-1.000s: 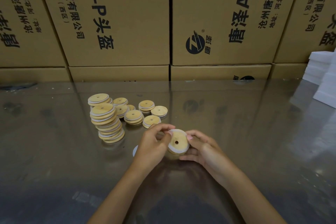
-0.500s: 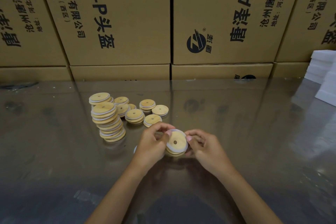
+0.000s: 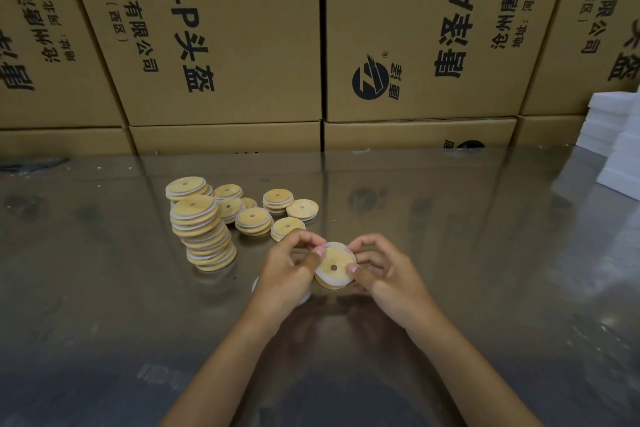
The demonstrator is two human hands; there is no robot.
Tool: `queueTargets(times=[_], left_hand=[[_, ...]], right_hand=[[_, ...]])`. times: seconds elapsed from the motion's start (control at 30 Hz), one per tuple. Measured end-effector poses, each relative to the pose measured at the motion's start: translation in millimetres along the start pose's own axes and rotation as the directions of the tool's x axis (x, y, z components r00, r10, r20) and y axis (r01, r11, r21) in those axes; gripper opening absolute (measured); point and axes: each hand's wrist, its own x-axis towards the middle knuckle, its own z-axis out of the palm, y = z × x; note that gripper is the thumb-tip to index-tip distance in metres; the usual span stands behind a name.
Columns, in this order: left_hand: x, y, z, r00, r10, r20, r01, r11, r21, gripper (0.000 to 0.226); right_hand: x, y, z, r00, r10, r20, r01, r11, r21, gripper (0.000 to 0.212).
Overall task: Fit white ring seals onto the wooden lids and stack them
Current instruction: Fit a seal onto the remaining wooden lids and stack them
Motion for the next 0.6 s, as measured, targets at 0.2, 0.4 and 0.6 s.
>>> queueTargets(times=[0.2,0.4,0.6], left_hand=[[0.6,1.4,-0.1,1.000,0.023,0.004,-0.023,1.000,-0.020,0.013],[2.5,0.0,-1.4,1.000,0.003,-0.008,-0.003,0.999,-0.042,0.013],[3.4,-2.2,-2.6,1.000,-0.006,-0.022,0.006,1.000,-0.025,0.014]], right_hand=[[0.4,-2.5,1.3,0.998,0.062,-0.030,-0.061,0.997,0.051,0.014],[-0.6,-2.5,-2.1,0.994,0.097,-0.052,-0.090,0.988,0.129,0.003],[-0.9,-3.2,-0.7,0.991,0.114,-0.072,-0.103,0.985,0.136,0.011]])
